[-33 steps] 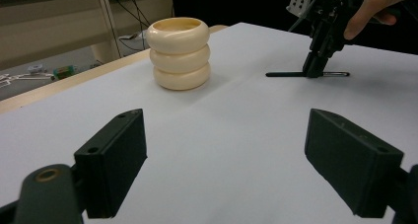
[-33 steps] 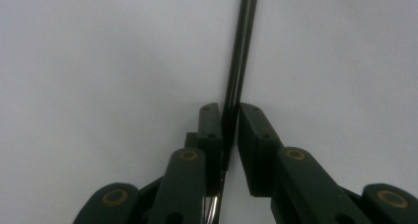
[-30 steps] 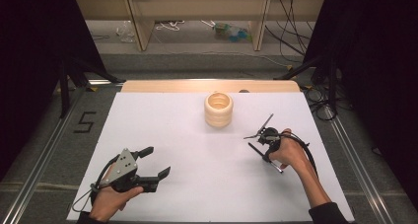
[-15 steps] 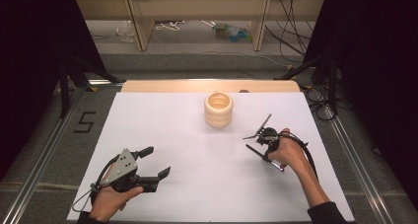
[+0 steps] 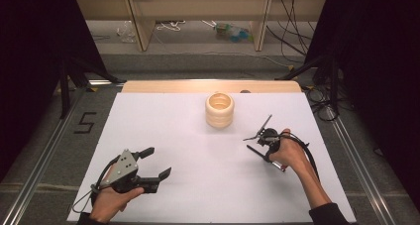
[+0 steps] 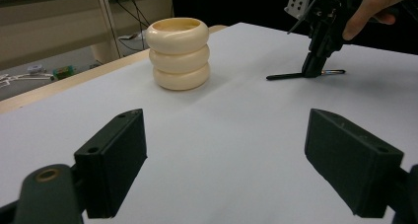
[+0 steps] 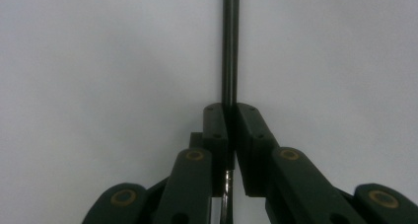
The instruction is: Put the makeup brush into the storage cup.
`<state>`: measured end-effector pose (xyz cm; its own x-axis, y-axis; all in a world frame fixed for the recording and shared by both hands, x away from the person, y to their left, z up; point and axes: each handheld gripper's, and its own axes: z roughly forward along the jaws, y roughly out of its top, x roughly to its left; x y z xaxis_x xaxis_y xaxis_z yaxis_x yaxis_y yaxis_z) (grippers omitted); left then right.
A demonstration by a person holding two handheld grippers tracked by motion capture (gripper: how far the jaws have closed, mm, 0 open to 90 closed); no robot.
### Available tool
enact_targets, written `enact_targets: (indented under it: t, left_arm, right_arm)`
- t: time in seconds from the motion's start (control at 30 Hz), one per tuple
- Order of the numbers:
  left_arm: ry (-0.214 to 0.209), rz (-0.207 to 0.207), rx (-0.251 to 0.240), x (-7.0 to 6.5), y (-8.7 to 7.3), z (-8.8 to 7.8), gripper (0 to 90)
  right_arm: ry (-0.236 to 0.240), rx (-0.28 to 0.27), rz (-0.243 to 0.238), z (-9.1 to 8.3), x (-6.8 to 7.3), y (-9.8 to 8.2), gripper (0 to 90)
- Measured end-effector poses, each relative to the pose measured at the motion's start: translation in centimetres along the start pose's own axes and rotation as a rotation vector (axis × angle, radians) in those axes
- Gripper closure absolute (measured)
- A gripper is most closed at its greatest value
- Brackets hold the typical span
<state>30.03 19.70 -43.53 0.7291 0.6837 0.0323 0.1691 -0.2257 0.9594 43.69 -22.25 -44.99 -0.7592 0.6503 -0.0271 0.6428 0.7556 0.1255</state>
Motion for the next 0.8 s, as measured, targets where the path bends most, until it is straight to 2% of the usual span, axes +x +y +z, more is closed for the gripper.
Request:
enact_targets:
  t: [0.1, 0.13, 0.17, 0.2, 0.27, 0.3, 0.37, 0.43, 0.47, 0.8]
  left_arm:
    - [-0.003, 0.006, 0.006, -0.1, 0.0, 0.1, 16.0]
    - [-0.009, 0.000, 0.000, -0.1, -0.1, 0.2, 16.0]
    - [-0.009, 0.000, 0.000, -0.1, -0.1, 0.2, 16.0]
    - [-0.009, 0.001, 0.000, -0.1, -0.1, 0.2, 16.0]
    - [-0.007, 0.013, 0.006, -0.1, 0.0, 0.1, 16.0]
    - [-0.003, 0.001, 0.007, -0.1, 0.0, 0.1, 16.0]
    - [-0.004, 0.012, 0.006, -0.1, 0.0, 0.1, 16.0]
    - [-0.008, 0.005, 0.006, -0.2, -0.1, 0.1, 16.0]
    - [-0.009, 0.009, 0.009, -0.2, 0.0, 0.1, 16.0]
    - [-0.015, 0.020, 0.012, -0.3, 0.0, 0.2, 16.0]
  right_arm:
    - [0.014, -0.033, 0.000, -0.4, -0.2, -0.2, 84.0]
    - [0.011, -0.022, 0.017, -0.6, -0.1, -0.2, 84.0]
    - [0.007, -0.046, -0.012, -0.8, -0.3, -0.3, 84.0]
    - [0.012, -0.052, -0.001, -0.9, -0.2, -0.3, 84.0]
    - [0.009, -0.063, -0.012, -1.4, 0.1, -0.2, 84.0]
    - [0.005, -0.070, -0.028, -1.6, 0.2, -0.2, 84.0]
    - [-0.003, -0.083, -0.044, -1.9, 0.6, -0.1, 84.0]
    - [-0.011, -0.097, -0.067, -2.2, 0.9, 0.0, 84.0]
    - [-0.009, -0.101, -0.061, -2.3, 1.1, 0.0, 84.0]
    - [-0.020, -0.141, -0.131, -3.6, 2.8, 0.3, 84.0]
